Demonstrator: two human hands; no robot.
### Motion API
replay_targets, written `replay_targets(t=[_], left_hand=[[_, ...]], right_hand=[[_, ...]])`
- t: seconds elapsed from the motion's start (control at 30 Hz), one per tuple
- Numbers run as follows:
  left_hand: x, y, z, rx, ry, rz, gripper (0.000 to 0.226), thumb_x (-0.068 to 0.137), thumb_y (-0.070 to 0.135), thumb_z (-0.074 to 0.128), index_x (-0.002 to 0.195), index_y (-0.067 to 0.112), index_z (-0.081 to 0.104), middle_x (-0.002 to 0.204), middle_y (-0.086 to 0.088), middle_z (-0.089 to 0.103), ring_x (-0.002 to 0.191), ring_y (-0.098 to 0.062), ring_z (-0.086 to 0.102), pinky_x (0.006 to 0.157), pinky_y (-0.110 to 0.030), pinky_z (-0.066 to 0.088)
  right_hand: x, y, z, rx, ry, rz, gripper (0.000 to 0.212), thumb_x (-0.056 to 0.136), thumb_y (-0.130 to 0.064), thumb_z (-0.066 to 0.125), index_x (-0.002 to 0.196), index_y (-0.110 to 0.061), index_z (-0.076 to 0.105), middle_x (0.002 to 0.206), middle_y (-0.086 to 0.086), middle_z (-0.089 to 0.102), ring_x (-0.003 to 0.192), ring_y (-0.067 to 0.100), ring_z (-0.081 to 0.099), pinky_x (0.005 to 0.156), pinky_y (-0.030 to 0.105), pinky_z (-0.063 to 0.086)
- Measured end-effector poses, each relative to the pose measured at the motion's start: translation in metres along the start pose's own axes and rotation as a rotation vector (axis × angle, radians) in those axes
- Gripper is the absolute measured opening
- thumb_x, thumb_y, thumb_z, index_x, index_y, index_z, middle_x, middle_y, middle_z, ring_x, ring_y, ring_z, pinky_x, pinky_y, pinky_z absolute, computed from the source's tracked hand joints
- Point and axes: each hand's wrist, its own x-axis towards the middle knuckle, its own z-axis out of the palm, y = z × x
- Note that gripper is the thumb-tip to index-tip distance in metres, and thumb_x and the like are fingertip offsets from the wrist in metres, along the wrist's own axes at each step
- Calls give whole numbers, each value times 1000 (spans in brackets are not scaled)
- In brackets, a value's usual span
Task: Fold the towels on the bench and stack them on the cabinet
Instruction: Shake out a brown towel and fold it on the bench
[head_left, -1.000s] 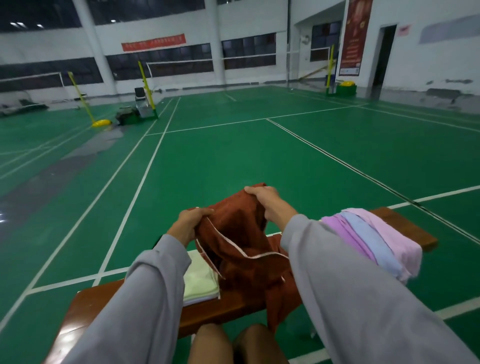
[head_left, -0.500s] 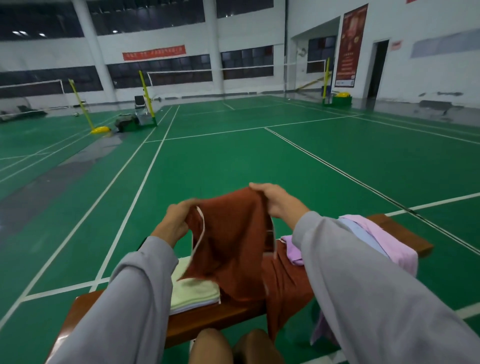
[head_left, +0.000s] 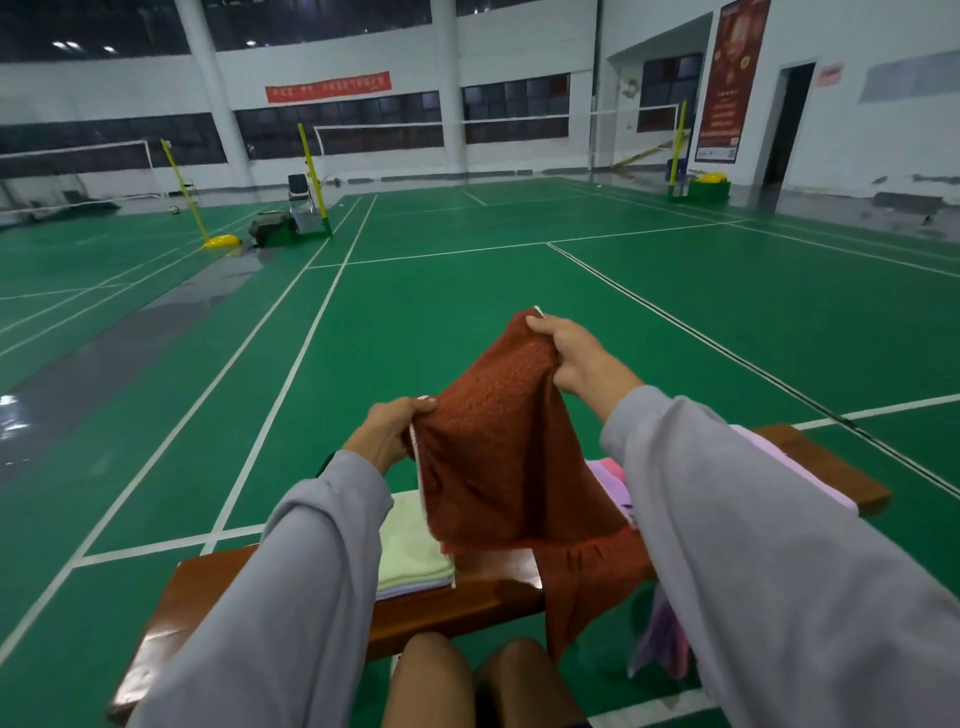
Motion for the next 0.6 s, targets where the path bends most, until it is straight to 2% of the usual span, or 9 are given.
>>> replay_targets(t=[0.07, 0.17, 0.23, 0.27, 0.33, 0.4, 0.5, 0.57, 0.6], left_hand=[[4, -7, -10, -19, 119, -11, 29, 88, 7, 75, 114, 1, 63, 81, -12, 65, 51, -20, 61, 41, -28, 51], [9, -14, -22, -30, 274, 10, 14, 99, 18, 64, 98, 7, 54, 81, -11, 58, 58, -20, 54, 37, -21, 45], [13, -10, -26, -66, 315, 62, 21, 103, 26, 58, 97, 8, 53, 80, -10, 57, 58, -20, 54, 44, -25, 48], [13, -5, -26, -75, 309, 82, 25, 104, 33, 56, 100, 8, 54, 77, -9, 56, 57, -19, 53, 50, -27, 49], [12, 10, -23, -143, 231, 135, 33, 104, 44, 54, 101, 11, 57, 70, -4, 55, 56, -18, 52, 56, -29, 49], [4, 27, -14, -292, 50, 215, 32, 104, 47, 53, 97, 16, 56, 70, -3, 58, 60, -18, 57, 59, -33, 54], [-9, 35, -5, -281, -221, 326, 14, 103, 24, 62, 113, 17, 56, 86, -6, 70, 75, -21, 70, 72, -39, 64], [-9, 29, -7, -148, -225, 295, 26, 98, 2, 62, 123, 10, 61, 100, -13, 73, 81, -24, 73, 74, -38, 63], [-8, 28, -9, -133, -175, 284, 24, 97, 0, 62, 121, 4, 64, 103, -18, 72, 79, -24, 72, 71, -36, 63]], right_hand=[[6, 3, -9, -20, 69, 18, 13, 94, -8, 68, 84, -14, 61, 75, 9, 64, 63, 24, 63, 62, 34, 57], [11, -13, -14, 114, 155, -84, 11, 95, -14, 68, 87, -17, 62, 76, 6, 62, 67, 23, 62, 71, 38, 56], [15, -17, -12, 88, 205, -112, 7, 100, -23, 64, 95, -18, 63, 82, 7, 65, 73, 23, 64, 79, 41, 58], [16, -12, -12, 4, 200, -59, 17, 103, -31, 59, 96, -17, 63, 85, 8, 67, 75, 24, 66, 80, 41, 58], [9, 5, -13, -173, 115, 175, 42, 104, -48, 49, 87, -13, 61, 79, 10, 67, 73, 26, 65, 77, 40, 58], [-4, 11, -11, -310, -18, 314, 43, 105, -44, 51, 83, -8, 59, 77, 9, 61, 71, 24, 61, 72, 36, 58], [-12, -4, -1, -126, -59, 96, 15, 103, -6, 53, 91, -12, 61, 87, 5, 60, 75, 16, 57, 67, 27, 54], [-8, -2, 0, 53, -41, 37, 17, 104, -10, 53, 93, -14, 65, 89, 4, 65, 76, 16, 60, 69, 29, 53], [-9, 5, -1, 47, -63, 98, 21, 106, -19, 53, 91, -15, 66, 86, 4, 67, 73, 16, 62, 69, 31, 53]])
